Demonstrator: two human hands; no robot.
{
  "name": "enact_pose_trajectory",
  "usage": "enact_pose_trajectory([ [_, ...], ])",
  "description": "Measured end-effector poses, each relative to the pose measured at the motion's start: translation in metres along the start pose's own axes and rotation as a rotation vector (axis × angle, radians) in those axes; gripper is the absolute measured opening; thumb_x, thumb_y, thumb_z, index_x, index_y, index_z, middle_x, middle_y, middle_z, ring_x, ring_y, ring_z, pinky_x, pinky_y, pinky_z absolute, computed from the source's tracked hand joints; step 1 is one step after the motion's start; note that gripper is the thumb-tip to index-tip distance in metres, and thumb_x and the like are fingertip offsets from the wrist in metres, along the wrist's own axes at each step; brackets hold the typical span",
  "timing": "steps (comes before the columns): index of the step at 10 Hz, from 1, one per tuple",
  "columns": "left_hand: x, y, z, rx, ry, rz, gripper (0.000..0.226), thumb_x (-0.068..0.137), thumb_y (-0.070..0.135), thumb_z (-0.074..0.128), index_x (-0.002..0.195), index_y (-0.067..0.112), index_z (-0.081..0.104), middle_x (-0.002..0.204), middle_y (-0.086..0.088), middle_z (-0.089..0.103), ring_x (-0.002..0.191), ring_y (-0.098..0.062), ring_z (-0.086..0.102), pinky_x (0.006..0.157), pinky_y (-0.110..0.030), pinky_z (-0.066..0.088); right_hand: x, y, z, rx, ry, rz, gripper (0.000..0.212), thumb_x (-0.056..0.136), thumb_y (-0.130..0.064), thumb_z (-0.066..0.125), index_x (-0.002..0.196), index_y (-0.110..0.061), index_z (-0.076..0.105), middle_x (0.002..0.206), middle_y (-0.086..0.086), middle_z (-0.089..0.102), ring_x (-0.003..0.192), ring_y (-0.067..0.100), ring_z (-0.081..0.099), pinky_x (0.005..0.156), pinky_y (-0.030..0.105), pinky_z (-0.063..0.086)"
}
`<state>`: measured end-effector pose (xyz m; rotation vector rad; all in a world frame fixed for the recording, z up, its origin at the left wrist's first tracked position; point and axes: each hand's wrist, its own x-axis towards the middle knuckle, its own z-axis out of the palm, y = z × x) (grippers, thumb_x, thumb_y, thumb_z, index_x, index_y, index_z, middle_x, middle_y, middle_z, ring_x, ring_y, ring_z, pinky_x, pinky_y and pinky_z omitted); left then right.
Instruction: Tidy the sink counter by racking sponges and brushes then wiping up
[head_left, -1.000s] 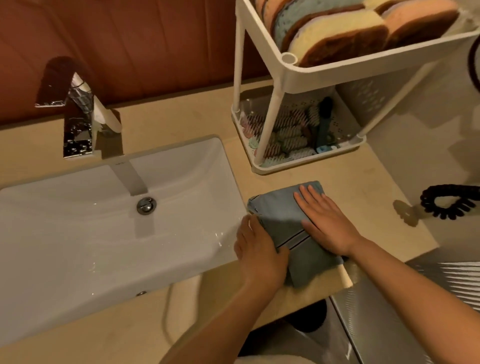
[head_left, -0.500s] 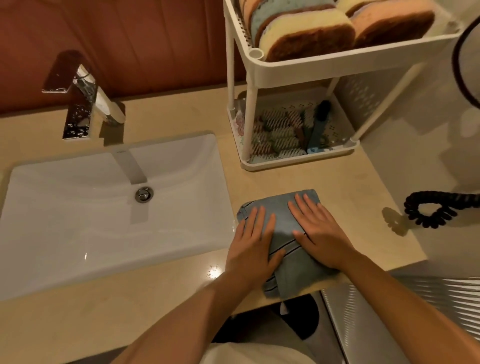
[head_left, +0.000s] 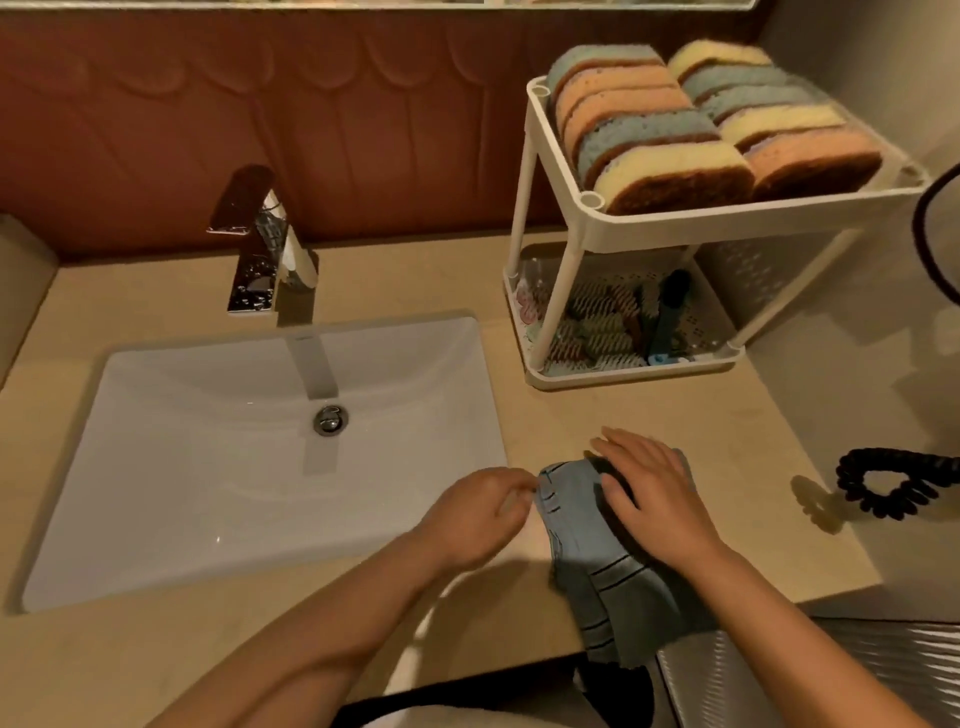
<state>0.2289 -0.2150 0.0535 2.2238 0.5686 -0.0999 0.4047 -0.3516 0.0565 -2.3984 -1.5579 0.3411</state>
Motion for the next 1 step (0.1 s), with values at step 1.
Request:
enact_pose_trajectory([
  [1,-0.0034,-0.0317,-0.0432,-0.009,-0.096,-0.148,0.031,0.097,0.027,0.041,0.119,0.014,0.058,0.122,-0.006,0.061,0.11,-0.021,0.057,0.091,-0.028,0.043,0.0295,-0.0384,0.0033,0.068,-0.066,-0.056,0.045,0.095,-0.03,0.04,0.139,-0.022,0.04,0.149,-0.001,0.035,0.139,0.017,0.027,0.106,0.017,0.009],
])
